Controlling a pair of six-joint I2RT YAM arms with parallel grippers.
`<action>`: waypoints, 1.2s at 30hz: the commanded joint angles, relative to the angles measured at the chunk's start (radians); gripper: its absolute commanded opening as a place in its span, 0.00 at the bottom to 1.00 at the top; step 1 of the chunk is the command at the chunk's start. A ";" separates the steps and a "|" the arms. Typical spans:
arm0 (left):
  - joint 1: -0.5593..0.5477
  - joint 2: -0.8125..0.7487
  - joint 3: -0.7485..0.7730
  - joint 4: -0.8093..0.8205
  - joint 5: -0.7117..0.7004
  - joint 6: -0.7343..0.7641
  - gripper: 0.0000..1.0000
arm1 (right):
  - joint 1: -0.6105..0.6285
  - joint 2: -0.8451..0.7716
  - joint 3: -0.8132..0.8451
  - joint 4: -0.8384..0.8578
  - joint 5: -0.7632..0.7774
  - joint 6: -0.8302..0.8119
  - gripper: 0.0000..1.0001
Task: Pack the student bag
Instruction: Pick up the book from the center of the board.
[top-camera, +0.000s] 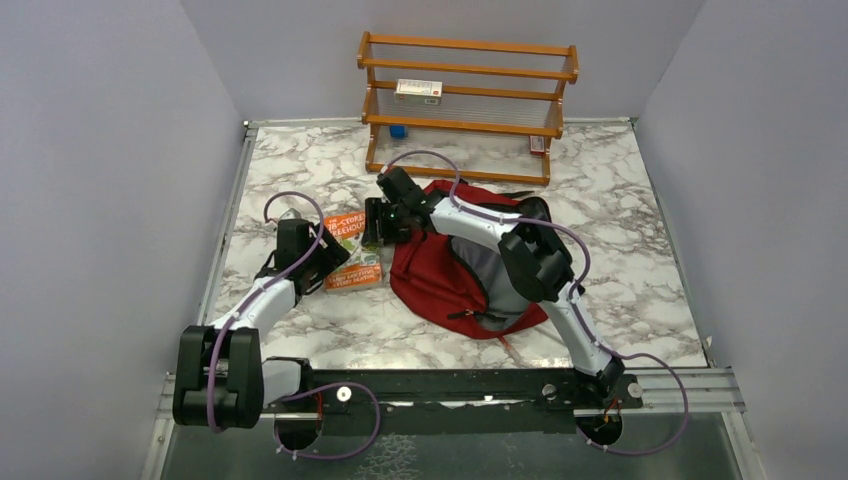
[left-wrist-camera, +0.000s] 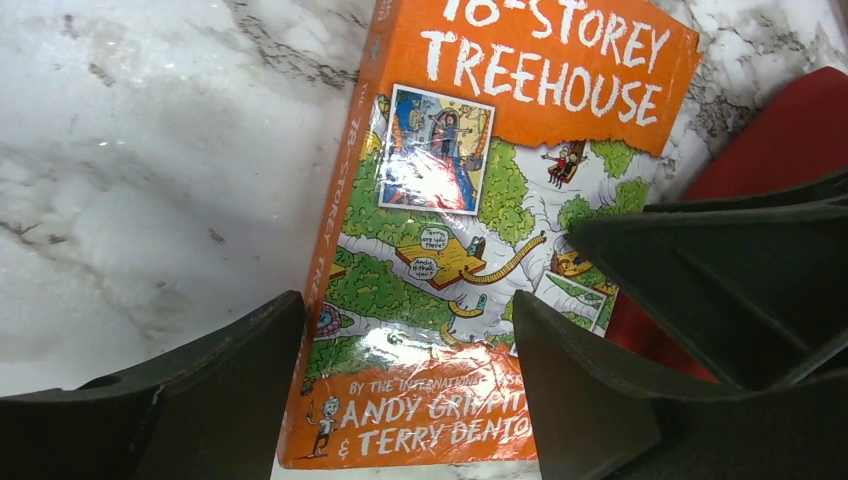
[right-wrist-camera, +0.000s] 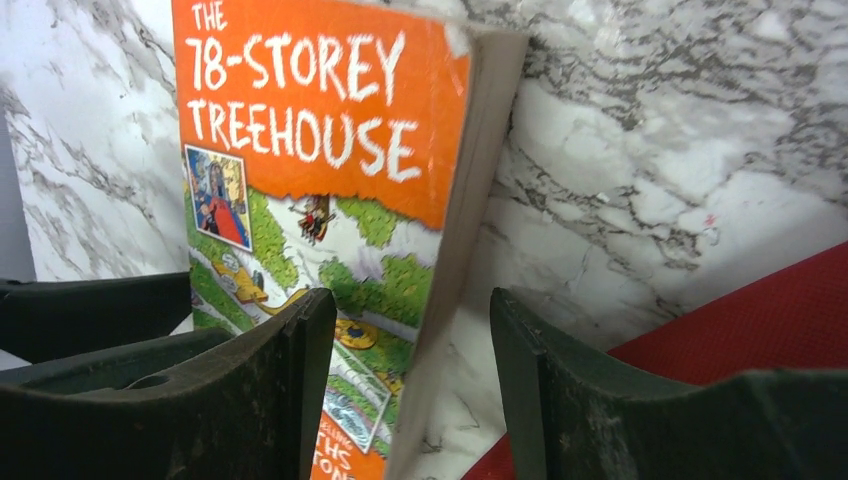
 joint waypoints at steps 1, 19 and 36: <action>0.005 0.045 -0.008 0.120 0.130 -0.004 0.77 | 0.025 -0.031 -0.044 -0.019 -0.010 0.063 0.62; 0.006 0.022 0.035 -0.007 0.015 0.010 0.81 | -0.019 -0.038 -0.179 0.035 0.047 0.045 0.12; 0.016 0.097 -0.094 0.300 0.274 -0.086 0.86 | -0.158 -0.006 -0.293 0.128 -0.209 0.027 0.00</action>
